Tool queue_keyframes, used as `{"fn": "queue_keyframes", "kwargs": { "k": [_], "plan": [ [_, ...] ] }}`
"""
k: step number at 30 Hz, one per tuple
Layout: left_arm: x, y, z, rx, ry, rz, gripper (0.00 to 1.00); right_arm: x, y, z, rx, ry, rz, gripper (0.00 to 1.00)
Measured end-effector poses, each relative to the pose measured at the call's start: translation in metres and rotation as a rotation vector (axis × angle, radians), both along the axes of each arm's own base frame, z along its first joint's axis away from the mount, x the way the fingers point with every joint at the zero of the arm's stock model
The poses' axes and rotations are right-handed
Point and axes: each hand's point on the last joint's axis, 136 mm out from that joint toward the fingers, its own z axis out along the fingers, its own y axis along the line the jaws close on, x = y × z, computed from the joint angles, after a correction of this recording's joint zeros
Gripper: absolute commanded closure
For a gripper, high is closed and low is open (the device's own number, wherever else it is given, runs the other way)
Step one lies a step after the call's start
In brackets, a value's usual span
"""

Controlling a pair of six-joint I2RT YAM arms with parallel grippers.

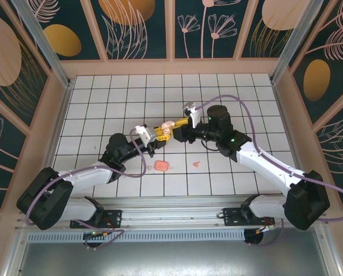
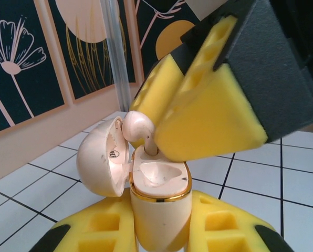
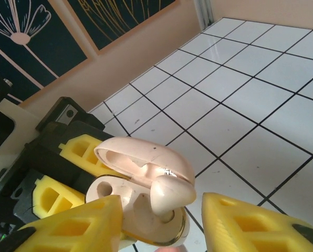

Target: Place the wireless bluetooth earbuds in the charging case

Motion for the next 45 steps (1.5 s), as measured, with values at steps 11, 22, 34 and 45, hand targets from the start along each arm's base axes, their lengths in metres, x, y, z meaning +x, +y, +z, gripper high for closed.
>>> {"fn": "queue_keyframes", "kwargs": {
  "k": [11, 22, 34, 45],
  "plan": [
    [0.001, 0.0, -0.002, 0.01, 0.001, 0.004, 0.96, -0.002, -0.001, 0.024, 0.057, 0.013, 0.015, 0.34],
    [0.004, 0.002, -0.002, 0.014, -0.004, 0.023, 0.96, -0.001, -0.015, 0.054, 0.095, 0.099, -0.008, 0.53],
    [0.004, 0.002, -0.002, 0.019, -0.009, 0.027, 0.96, -0.001, -0.003, 0.015, 0.036, 0.266, 0.042, 0.64],
    [0.005, 0.001, -0.004, 0.028, 0.003, 0.027, 0.96, 0.002, -0.002, 0.011, 0.032, 0.274, 0.053, 0.69]
  ]
}}
